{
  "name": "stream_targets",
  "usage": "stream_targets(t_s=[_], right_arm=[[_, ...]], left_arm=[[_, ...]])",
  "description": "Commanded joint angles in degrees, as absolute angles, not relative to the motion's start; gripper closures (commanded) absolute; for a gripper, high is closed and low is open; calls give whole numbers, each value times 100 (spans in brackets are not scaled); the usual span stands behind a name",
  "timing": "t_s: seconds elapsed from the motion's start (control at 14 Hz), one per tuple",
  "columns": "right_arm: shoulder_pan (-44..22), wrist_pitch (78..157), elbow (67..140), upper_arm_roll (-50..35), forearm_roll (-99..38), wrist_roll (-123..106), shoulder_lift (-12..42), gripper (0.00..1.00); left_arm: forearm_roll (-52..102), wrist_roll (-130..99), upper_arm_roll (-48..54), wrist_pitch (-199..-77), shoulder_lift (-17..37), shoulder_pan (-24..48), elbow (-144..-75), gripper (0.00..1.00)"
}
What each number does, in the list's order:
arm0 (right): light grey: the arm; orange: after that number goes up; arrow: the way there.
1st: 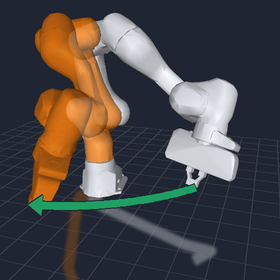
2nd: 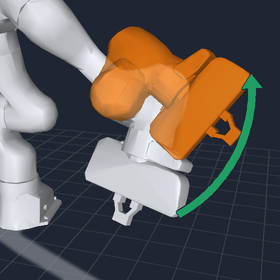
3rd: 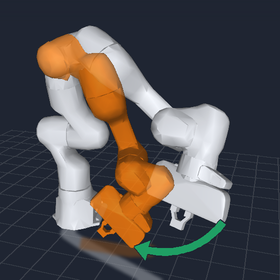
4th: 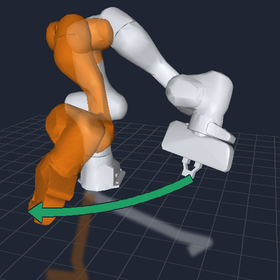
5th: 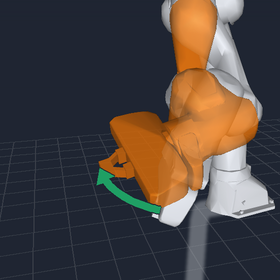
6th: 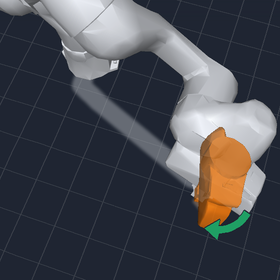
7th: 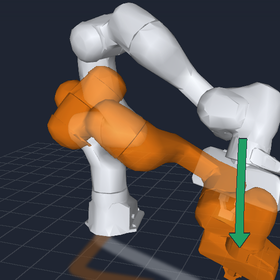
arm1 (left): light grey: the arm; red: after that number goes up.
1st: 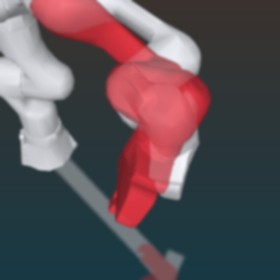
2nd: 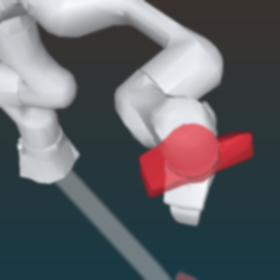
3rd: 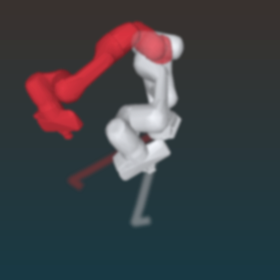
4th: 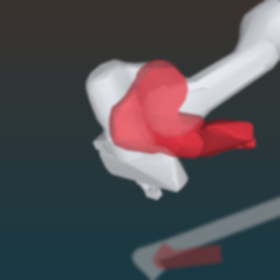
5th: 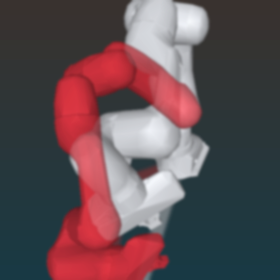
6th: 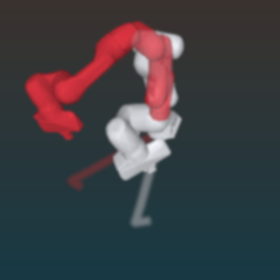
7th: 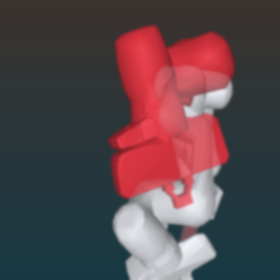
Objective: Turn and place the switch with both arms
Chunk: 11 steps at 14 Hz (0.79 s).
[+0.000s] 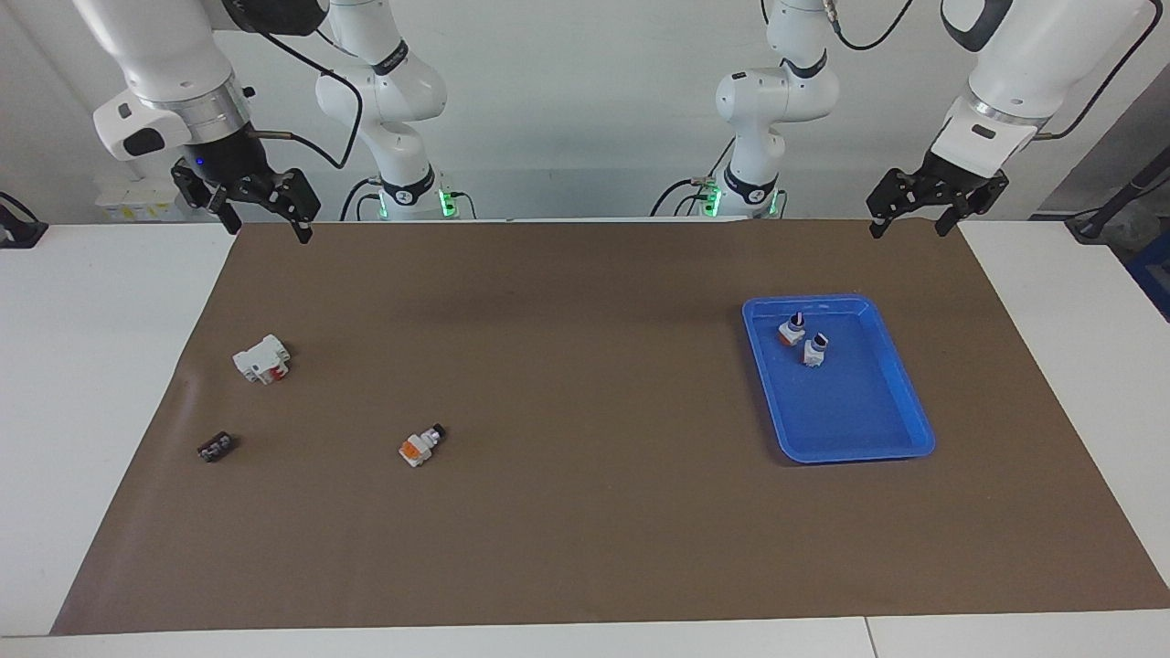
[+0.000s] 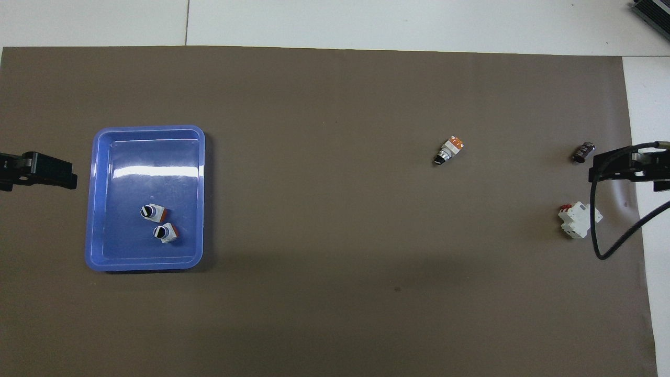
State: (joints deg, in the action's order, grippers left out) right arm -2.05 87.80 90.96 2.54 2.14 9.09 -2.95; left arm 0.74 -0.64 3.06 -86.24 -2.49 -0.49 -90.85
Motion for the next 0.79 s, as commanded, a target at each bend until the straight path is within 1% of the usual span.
stream_targets(t_s=[0.0, 0.36, 0.5, 0.57, 0.64, 0.71], right_arm=[[-167, 8886, 9272, 211, 246, 808, -439, 0], [-158, 8929, 9290, 211, 237, 844, -448, 0], [-158, 9192, 9377, 211, 237, 879, -457, 0], [-158, 9437, 9421, 211, 246, 896, -448, 0], [-158, 9866, 9578, 211, 237, 1027, -431, 0], [-167, 10314, 9867, 211, 237, 1315, -405, 0]], left_arm=[[-35, -123, 343, -8684, -413, -97, -9272, 0], [-35, -123, 343, -8684, -404, -97, -9272, 0], [-35, -123, 343, -8684, -413, -97, -9272, 0], [-35, -123, 343, -8684, -413, -97, -9272, 0], [-35, -123, 343, -8684, -413, -97, -9272, 0], [-35, -123, 343, -8684, -404, -97, -9272, 0]])
